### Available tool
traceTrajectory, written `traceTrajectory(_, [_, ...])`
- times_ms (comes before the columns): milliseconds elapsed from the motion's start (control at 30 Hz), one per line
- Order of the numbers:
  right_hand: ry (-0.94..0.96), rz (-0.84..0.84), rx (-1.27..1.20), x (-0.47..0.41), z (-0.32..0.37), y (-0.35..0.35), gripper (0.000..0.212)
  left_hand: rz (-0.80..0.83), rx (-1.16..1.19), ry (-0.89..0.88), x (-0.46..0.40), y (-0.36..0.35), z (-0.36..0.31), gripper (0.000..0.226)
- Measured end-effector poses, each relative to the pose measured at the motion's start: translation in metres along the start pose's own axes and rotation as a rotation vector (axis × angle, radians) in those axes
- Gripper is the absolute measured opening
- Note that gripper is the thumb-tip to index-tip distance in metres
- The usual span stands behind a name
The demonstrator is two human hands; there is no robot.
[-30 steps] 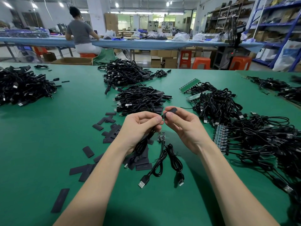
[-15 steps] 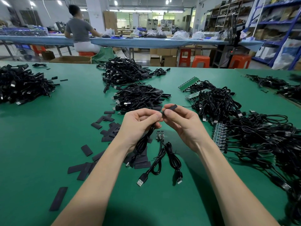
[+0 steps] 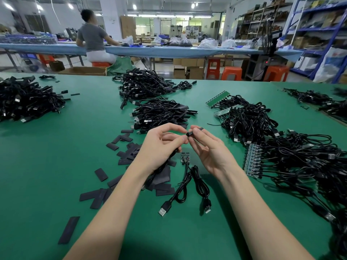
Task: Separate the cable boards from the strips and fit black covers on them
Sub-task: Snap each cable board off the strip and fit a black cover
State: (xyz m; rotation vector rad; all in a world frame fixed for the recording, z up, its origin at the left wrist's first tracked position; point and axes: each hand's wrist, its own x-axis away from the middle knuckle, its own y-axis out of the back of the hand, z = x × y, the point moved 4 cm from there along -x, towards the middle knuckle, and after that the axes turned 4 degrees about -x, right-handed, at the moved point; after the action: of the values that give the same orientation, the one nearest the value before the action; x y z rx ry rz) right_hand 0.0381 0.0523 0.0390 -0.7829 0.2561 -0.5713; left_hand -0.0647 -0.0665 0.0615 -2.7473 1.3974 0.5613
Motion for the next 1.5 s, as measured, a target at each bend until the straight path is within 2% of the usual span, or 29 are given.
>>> traceTrajectory(200, [-0.027, -0.042, 0.031, -0.001, -0.005, 0.006, 0.018, -0.001, -0.205, -0.054, -0.001, -0.003, -0.001, 0.012])
traceTrajectory(433, [-0.029, -0.090, -0.013, -0.001, -0.006, 0.004, 0.008, 0.006, -0.232, -0.026, 0.000, 0.000, 0.008, 0.012])
traceTrajectory(567, [-0.001, -0.070, -0.020, -0.001, -0.002, 0.006, 0.025, 0.011, -0.215, 0.005, -0.001, -0.004, 0.008, 0.014])
traceTrajectory(700, [-0.009, -0.094, -0.014, -0.003, -0.002, 0.009, 0.028, -0.013, -0.302, -0.008, -0.006, 0.002, 0.003, 0.009])
traceTrajectory(800, [0.017, -0.222, 0.035, -0.005, -0.003, 0.017, 0.028, -0.074, -0.465, -0.049, -0.014, 0.007, -0.004, 0.013])
traceTrajectory(933, [0.086, -0.389, 0.385, -0.005, -0.001, 0.026, 0.018, -0.059, -0.733, -0.128, -0.044, 0.012, -0.016, 0.014])
traceTrajectory(1067, [0.116, -0.373, 0.701, -0.004, -0.005, 0.026, 0.011, -0.023, -0.991, -0.202, -0.089, 0.023, -0.022, 0.016])
traceTrajectory(1233, [0.138, -0.357, 0.798, -0.007, -0.008, 0.028, 0.008, -0.012, -1.373, -0.407, -0.149, 0.040, -0.025, 0.019])
traceTrajectory(1300, [0.141, -0.356, 0.821, -0.008, -0.009, 0.028, 0.009, 0.063, -1.484, -0.355, -0.169, 0.048, -0.016, 0.022])
traceTrajectory(1367, [0.144, -0.348, 0.836, -0.009, -0.010, 0.029, 0.010, 0.179, -1.567, -0.221, -0.178, 0.052, -0.002, 0.033])
traceTrajectory(1500, [0.140, -0.336, 0.837, -0.009, -0.009, 0.029, 0.012, 0.212, -1.494, -0.069, -0.177, 0.051, 0.019, 0.043])
